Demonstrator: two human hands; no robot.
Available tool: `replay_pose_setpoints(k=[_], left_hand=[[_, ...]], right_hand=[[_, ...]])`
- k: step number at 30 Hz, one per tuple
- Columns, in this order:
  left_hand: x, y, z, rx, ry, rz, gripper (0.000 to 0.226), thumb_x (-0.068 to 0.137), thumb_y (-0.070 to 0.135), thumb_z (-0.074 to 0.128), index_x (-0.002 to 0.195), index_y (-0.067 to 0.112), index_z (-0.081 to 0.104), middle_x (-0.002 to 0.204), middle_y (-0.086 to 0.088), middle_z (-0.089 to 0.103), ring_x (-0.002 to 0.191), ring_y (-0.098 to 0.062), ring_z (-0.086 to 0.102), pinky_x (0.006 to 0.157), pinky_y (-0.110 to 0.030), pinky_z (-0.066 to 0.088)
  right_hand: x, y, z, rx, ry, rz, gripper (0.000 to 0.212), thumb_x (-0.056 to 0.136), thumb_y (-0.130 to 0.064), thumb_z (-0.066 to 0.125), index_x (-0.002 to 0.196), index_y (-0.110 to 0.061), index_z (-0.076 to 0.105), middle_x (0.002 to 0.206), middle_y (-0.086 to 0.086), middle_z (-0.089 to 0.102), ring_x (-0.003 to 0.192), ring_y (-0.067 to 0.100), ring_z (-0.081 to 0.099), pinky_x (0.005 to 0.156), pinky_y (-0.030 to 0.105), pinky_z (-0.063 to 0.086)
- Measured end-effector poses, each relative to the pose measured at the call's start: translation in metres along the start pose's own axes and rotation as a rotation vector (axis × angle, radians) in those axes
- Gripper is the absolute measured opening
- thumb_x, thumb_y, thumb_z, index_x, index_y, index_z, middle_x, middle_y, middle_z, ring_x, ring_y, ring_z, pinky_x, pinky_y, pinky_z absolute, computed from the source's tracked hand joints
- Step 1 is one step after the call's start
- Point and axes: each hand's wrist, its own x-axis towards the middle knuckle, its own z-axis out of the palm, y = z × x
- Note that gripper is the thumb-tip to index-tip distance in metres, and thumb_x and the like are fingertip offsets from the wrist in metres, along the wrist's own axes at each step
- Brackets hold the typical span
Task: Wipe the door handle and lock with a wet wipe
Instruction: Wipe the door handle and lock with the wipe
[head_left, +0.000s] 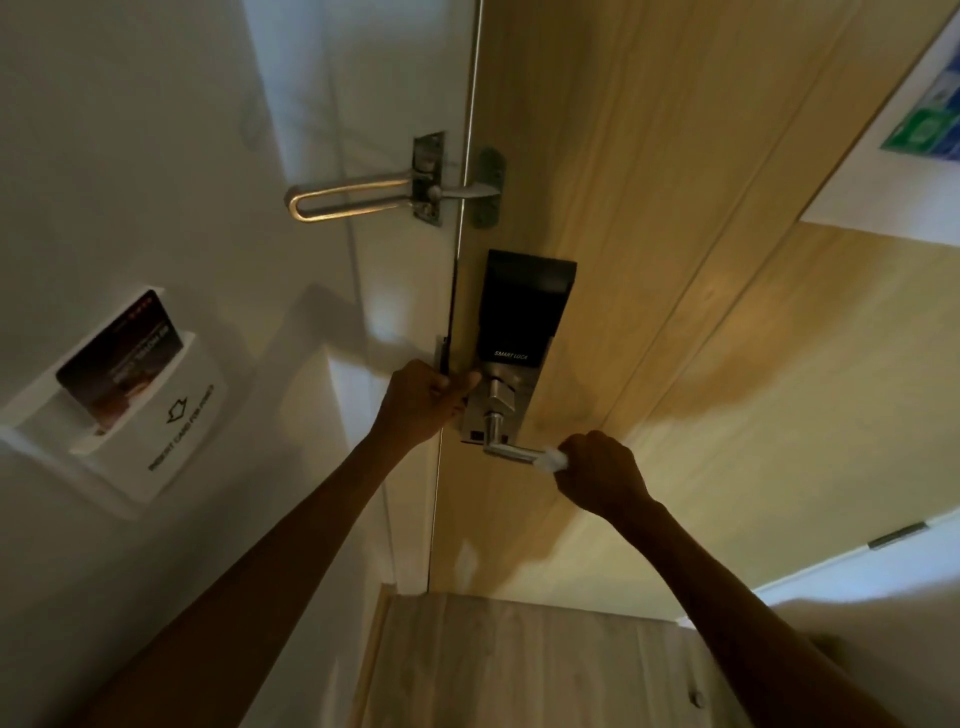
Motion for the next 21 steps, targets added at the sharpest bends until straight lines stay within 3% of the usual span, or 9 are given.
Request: replay_pose_setpoints(k=[5,9,13,15,18,21], left_hand=[[-0.002,0.004,-0.001,0.026,0.001,0.010,0.051,0.088,0.041,0.066,0.079,-0.009,0.072,0.077,-0.018,0.076,0.073,-0.021,0.076,0.083,-0.045,0.061],[-0.005,0.006,-0.003,0.044,0.000,0.021,0.051,0.089,0.040,0.065,0.077,-0.010,0.072,0.075,-0.021,0.075,0.073,-0.026,0.075,0.084,-0.046,0.060],[-0.007,0.009,-0.002,0.043,-0.001,0.031,0.052,0.090,0.039,0.064,0.078,-0.011,0.071,0.077,-0.024,0.074,0.076,-0.032,0.075,0.086,-0.048,0.059],[-0.007,0.009,-0.003,0.052,0.004,0.038,0.051,0.090,0.038,0.064,0.078,-0.012,0.071,0.077,-0.025,0.074,0.077,-0.033,0.074,0.086,-0.048,0.059],[-0.006,0.010,-0.003,0.027,0.001,0.019,0.047,0.091,0.036,0.065,0.080,-0.010,0.072,0.080,-0.023,0.075,0.077,-0.030,0.075,0.086,-0.046,0.059],[-0.008,0.012,-0.002,0.040,0.002,0.013,0.046,0.090,0.036,0.064,0.080,-0.008,0.072,0.079,-0.019,0.076,0.073,-0.023,0.074,0.085,-0.042,0.060]], right_hand=[[-0.008,-0.004,0.011,0.162,0.049,0.170,0.019,0.087,-0.031,0.066,0.087,-0.013,0.065,0.077,0.003,0.062,0.070,0.022,0.062,0.057,0.026,0.042],[-0.016,0.001,0.014,0.287,0.037,0.273,0.032,0.087,-0.042,0.065,0.082,-0.010,0.065,0.071,0.003,0.060,0.071,0.024,0.066,0.058,0.026,0.041],[-0.028,0.031,-0.003,0.369,-0.052,0.400,0.033,0.086,-0.043,0.065,0.095,-0.012,0.066,0.090,0.012,0.072,0.077,0.024,0.066,0.067,0.030,0.049],[-0.032,0.034,-0.015,0.404,-0.013,0.388,0.033,0.081,-0.042,0.072,0.093,-0.014,0.059,0.089,0.010,0.069,0.073,0.021,0.063,0.062,0.030,0.050],[-0.026,0.011,-0.032,0.584,0.070,0.326,0.046,0.078,-0.041,0.075,0.108,-0.019,0.048,0.096,-0.003,0.061,0.078,0.015,0.062,0.059,0.025,0.049],[-0.018,-0.027,-0.032,0.612,0.266,0.140,0.024,0.088,-0.023,0.067,0.108,-0.020,0.055,0.100,-0.007,0.065,0.073,-0.003,0.059,0.058,0.012,0.049]])
